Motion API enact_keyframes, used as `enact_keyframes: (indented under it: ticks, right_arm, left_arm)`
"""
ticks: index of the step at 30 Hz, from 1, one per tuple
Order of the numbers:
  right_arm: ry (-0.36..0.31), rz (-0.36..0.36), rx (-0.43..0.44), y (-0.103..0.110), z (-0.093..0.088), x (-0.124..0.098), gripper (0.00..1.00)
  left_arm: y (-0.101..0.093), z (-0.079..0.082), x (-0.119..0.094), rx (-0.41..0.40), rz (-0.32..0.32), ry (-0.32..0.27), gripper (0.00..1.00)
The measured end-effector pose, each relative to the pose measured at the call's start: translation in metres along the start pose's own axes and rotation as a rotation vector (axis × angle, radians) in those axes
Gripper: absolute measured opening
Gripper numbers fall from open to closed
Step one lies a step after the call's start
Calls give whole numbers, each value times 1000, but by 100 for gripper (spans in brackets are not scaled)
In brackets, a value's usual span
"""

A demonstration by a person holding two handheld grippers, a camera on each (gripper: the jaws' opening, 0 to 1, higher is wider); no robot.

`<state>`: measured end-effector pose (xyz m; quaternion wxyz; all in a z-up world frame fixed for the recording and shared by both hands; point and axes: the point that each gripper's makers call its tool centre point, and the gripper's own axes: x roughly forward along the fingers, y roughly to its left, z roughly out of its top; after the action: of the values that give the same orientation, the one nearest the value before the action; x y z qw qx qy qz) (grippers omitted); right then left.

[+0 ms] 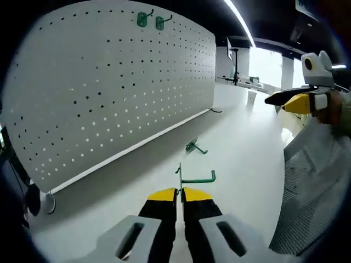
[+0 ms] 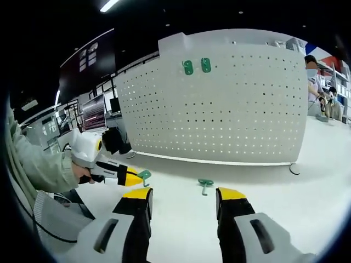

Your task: Insert the hook assembly into the mounting plate slot until the hook locks in place.

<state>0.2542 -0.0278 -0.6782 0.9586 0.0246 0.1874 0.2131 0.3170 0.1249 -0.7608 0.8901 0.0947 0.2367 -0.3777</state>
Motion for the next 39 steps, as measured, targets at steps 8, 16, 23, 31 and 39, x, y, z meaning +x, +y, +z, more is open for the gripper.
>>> enact_keyframes:
  ticks: [8,16,23,31,39]
  right_arm:
    - [-16,47,-14,22,13,5,40]
    - [-21,104,-22,44,20,9,35]
    - [-36,146,-9,60,28,9,31]
    - [-70,213,51,79,40,8,23]
    - [-89,231,53,87,48,7,20]
  left_arm:
    - [-7,10,-17,-67,14,-70,3]
    - [-22,20,-29,-110,-1,-133,3]
    - [-28,35,-37,-118,-13,-186,3]
    - [-39,57,-47,-137,-35,-264,3]
    - [-51,75,-55,-119,-45,-328,3]
